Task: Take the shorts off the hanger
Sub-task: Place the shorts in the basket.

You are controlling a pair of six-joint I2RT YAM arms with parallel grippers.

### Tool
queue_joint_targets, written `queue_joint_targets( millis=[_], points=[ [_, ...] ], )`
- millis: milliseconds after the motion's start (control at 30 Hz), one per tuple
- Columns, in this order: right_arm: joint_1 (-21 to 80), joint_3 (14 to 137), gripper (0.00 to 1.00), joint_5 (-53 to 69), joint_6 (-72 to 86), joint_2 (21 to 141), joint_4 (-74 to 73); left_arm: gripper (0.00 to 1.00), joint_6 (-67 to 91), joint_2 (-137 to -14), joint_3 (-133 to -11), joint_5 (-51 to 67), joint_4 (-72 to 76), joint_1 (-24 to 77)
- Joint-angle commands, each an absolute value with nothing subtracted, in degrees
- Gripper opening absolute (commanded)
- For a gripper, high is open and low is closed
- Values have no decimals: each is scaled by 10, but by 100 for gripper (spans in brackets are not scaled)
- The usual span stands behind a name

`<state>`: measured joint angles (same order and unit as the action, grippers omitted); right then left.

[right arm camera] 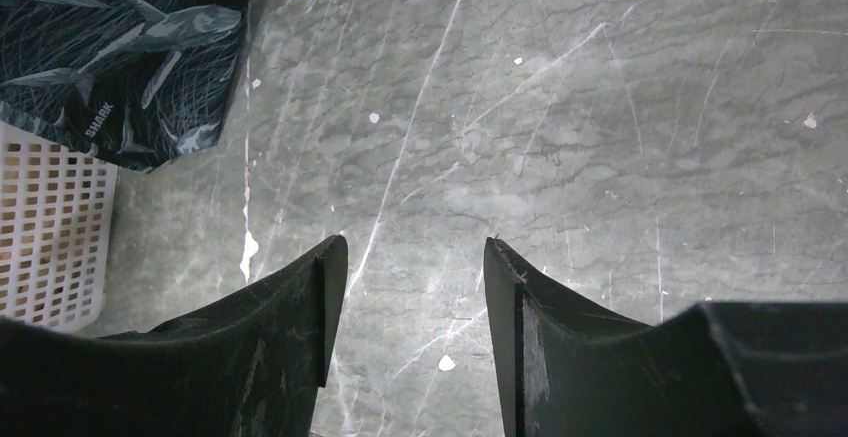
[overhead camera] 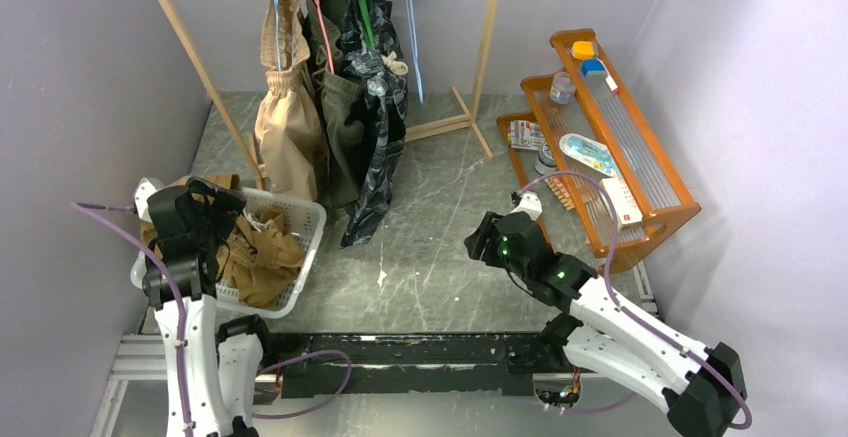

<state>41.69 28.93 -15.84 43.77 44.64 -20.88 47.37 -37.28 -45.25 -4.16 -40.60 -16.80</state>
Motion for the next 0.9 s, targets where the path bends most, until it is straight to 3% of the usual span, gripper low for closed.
queue_joint_targets(
  millis=[0,267,500,867],
  points=[
    [417,301,56,-160,439,449,-200,91,479,-348,-468,-15,-439,-174],
    [417,301,56,-163,437,447,-205,92,416,-326,-508,-72,-417,-173],
    [417,299,56,-157,435,452,-199,93,431,-406,-525,-283,-420,-174],
    [416,324,57,-147,423,483,-202,90,482,-481,-522,-480,-335,-173]
  ],
)
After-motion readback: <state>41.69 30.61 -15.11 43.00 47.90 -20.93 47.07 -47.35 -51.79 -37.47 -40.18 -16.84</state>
